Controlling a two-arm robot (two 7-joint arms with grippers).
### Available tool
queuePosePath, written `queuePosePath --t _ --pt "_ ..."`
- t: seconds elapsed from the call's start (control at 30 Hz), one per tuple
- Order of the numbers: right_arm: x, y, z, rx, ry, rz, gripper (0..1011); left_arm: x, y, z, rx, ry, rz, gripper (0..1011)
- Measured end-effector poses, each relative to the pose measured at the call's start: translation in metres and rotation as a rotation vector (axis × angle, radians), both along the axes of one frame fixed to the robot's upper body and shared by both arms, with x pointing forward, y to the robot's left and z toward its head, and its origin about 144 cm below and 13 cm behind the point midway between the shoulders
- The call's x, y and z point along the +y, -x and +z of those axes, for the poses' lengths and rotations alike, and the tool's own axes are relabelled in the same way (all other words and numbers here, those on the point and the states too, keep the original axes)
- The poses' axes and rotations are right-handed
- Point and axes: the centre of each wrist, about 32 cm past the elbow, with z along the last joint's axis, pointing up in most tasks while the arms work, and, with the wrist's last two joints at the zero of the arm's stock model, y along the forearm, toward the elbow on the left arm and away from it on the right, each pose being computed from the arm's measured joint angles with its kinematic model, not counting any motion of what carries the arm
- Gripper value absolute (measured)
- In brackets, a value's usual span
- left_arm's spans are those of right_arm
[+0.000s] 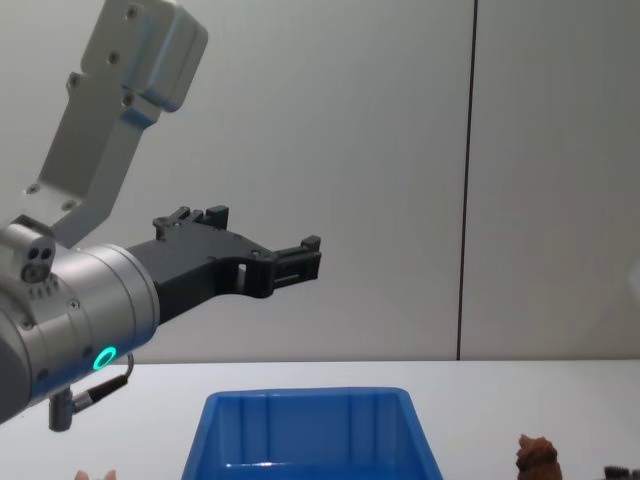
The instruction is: Pick up the two dolls from the table and place them into the box.
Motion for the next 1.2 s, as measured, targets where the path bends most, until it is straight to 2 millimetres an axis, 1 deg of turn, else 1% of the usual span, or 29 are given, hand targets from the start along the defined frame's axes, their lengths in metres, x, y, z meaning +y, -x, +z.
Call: queuePosePath --t 0.03,0.1,0.17,0.2,0.3,0.33,0.43,0.63,0.73,0.8,0.9,1.2 --pt "0.001 0.000 -0.002 0.007 -0.001 -0.001 966 0.000 0.000 0.000 0.000 0.000 0.000 1001" --pt "0.001 0.000 -0.003 0.014 -0.002 -0.002 943 0.000 0.000 0.000 0.000 0.000 0.000 1001" --pt "0.002 -0.001 -0.005 0.025 -0.003 -0.004 880 0.000 0.000 0.000 0.000 0.000 0.000 1001" --pt "0.002 -0.001 -0.006 0.028 -0.003 -0.005 865 0.000 0.000 0.000 0.000 0.000 0.000 1001" --pt "0.003 -0.001 -0.008 0.039 -0.002 -0.009 761 0.000 0.000 0.000 0.000 0.000 0.000 1001" --pt "0.003 -0.001 -0.009 0.042 -0.002 -0.010 761 0.000 0.000 0.000 0.000 0.000 0.000 1001" --pt "0.004 -0.001 -0.011 0.051 -0.002 -0.013 645 0.000 0.000 0.000 0.000 0.000 0.000 1001" --pt "0.004 -0.001 -0.013 0.055 0.002 -0.014 486 0.000 0.000 0.000 0.000 0.000 0.000 1001" --pt "0.004 0.000 -0.014 0.048 0.005 -0.012 362 0.000 0.000 0.000 0.000 0.000 0.000 1001" --pt "0.004 0.000 -0.014 0.040 0.007 -0.009 309 0.000 0.000 0.000 0.000 0.000 0.000 1001" --pt "0.005 0.001 -0.013 0.018 0.009 -0.001 283 0.000 0.000 0.000 0.000 0.000 0.000 1001" --pt "0.005 0.005 -0.004 -0.079 0.021 0.031 283 0.000 0.000 0.000 0.000 0.000 0.000 1001"
